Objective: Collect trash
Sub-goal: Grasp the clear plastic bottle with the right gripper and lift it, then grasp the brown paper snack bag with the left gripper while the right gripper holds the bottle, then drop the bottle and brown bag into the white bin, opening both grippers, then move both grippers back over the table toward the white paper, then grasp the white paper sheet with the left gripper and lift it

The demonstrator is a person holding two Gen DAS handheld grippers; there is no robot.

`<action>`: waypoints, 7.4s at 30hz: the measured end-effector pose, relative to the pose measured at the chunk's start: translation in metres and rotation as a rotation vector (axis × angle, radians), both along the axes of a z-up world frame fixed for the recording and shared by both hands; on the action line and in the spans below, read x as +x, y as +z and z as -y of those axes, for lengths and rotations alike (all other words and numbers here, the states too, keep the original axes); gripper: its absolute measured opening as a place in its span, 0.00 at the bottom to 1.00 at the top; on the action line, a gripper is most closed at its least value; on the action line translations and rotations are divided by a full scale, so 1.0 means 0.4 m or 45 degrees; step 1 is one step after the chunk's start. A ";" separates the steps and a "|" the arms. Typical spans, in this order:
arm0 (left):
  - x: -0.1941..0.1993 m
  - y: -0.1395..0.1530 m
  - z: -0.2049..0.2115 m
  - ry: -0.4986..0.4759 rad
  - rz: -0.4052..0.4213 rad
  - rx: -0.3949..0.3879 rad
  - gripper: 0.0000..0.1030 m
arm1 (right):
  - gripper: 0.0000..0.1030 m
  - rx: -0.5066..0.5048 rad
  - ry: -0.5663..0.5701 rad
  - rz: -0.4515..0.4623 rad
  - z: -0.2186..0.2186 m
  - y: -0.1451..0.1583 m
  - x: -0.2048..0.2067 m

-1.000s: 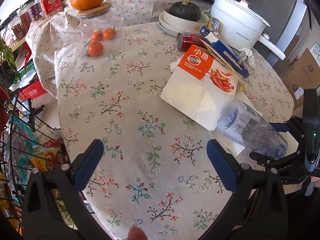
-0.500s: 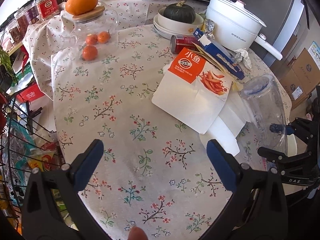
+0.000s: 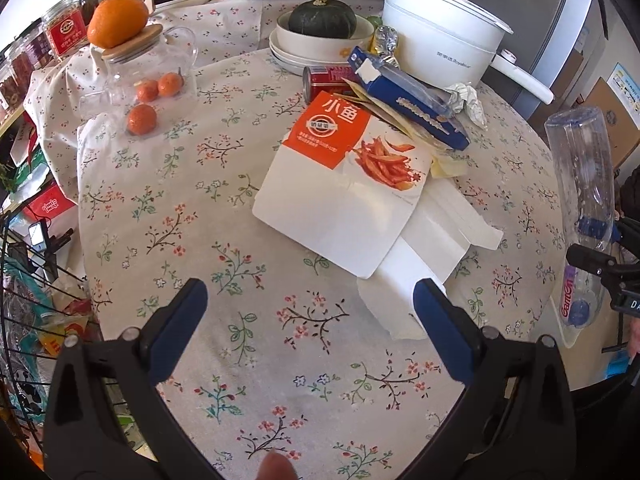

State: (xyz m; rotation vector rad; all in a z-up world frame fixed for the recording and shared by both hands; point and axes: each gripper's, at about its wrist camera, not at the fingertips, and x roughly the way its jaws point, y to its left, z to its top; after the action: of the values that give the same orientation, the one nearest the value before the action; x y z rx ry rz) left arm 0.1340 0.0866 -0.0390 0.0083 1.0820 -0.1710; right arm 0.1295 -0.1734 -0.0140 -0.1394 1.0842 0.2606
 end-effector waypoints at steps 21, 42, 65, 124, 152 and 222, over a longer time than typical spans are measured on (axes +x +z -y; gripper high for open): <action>0.135 -0.101 0.219 0.002 0.151 0.400 0.88 | 0.61 0.020 -0.149 -0.048 0.145 -0.030 0.011; 0.134 0.021 0.017 0.232 0.180 0.163 0.06 | 0.61 0.027 -0.164 0.016 0.136 0.004 0.001; 0.004 0.158 -0.029 0.176 0.291 -0.280 0.00 | 0.61 0.069 -0.304 0.121 0.256 0.063 -0.044; -0.101 -0.098 0.851 -0.466 -0.180 -0.382 0.38 | 0.73 -0.131 -0.688 -0.057 0.688 -0.058 -0.243; -0.039 -0.030 0.395 -0.302 0.028 0.087 0.81 | 0.76 -0.171 -0.502 0.009 0.453 -0.019 -0.105; -0.059 0.109 -0.149 0.228 0.207 -0.447 0.01 | 0.78 -0.038 -0.309 -0.010 0.009 -0.023 0.107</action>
State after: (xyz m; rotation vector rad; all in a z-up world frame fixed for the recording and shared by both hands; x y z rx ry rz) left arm 0.1103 0.1460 0.0047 -0.3834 0.8744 -0.1934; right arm 0.1723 -0.1771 -0.0231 -0.0324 1.1019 0.0269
